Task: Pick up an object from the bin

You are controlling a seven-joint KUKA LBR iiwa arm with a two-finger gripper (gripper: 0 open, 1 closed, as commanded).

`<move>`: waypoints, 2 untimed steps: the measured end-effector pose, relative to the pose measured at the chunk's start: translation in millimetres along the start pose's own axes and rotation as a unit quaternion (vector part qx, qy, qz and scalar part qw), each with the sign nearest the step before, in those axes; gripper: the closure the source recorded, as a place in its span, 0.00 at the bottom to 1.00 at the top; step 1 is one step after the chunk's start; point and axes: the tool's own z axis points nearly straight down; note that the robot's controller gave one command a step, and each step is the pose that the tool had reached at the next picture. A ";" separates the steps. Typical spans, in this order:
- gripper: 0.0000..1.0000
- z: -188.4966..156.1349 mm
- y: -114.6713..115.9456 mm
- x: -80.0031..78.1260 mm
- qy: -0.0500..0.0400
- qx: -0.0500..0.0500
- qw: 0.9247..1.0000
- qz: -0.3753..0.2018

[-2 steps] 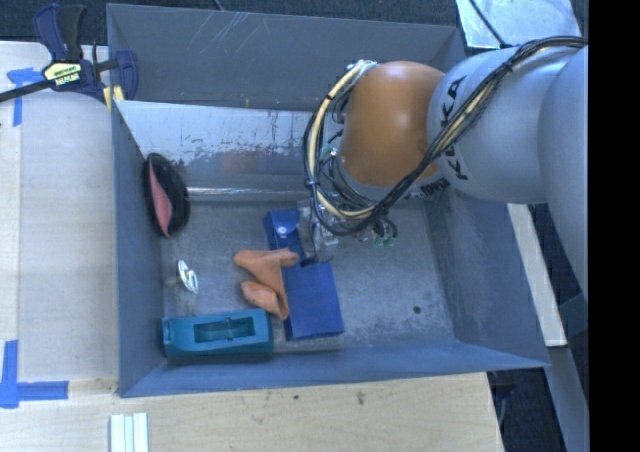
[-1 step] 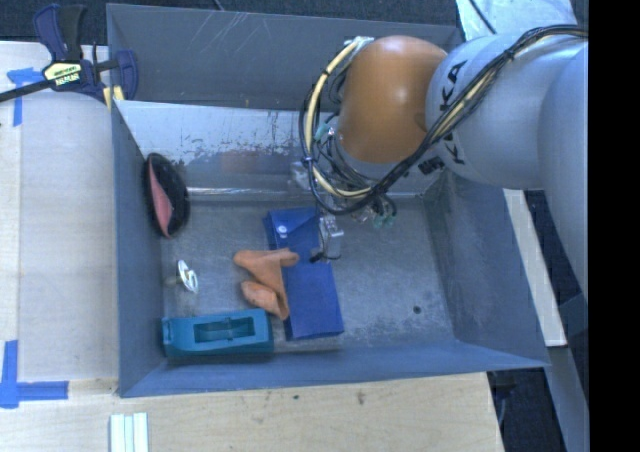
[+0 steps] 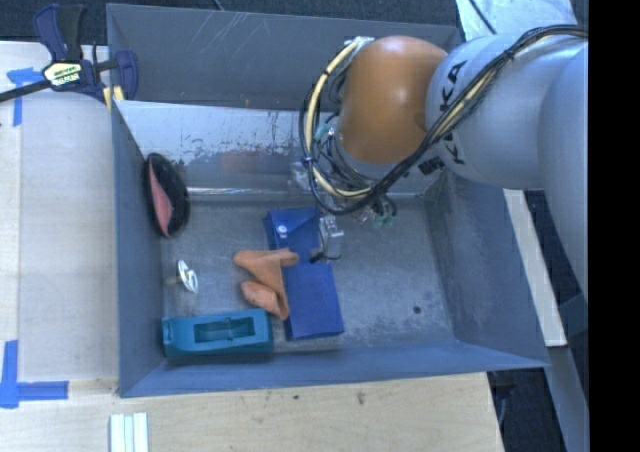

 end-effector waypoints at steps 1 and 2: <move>1.00 45.2 18.0 -15.2 -0.008 0.000 0.995 -0.095; 1.00 45.2 18.0 -15.2 -0.008 0.000 0.995 -0.095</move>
Offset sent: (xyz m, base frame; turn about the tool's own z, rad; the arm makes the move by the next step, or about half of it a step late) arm 0.0000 0.0000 0.0000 0.0000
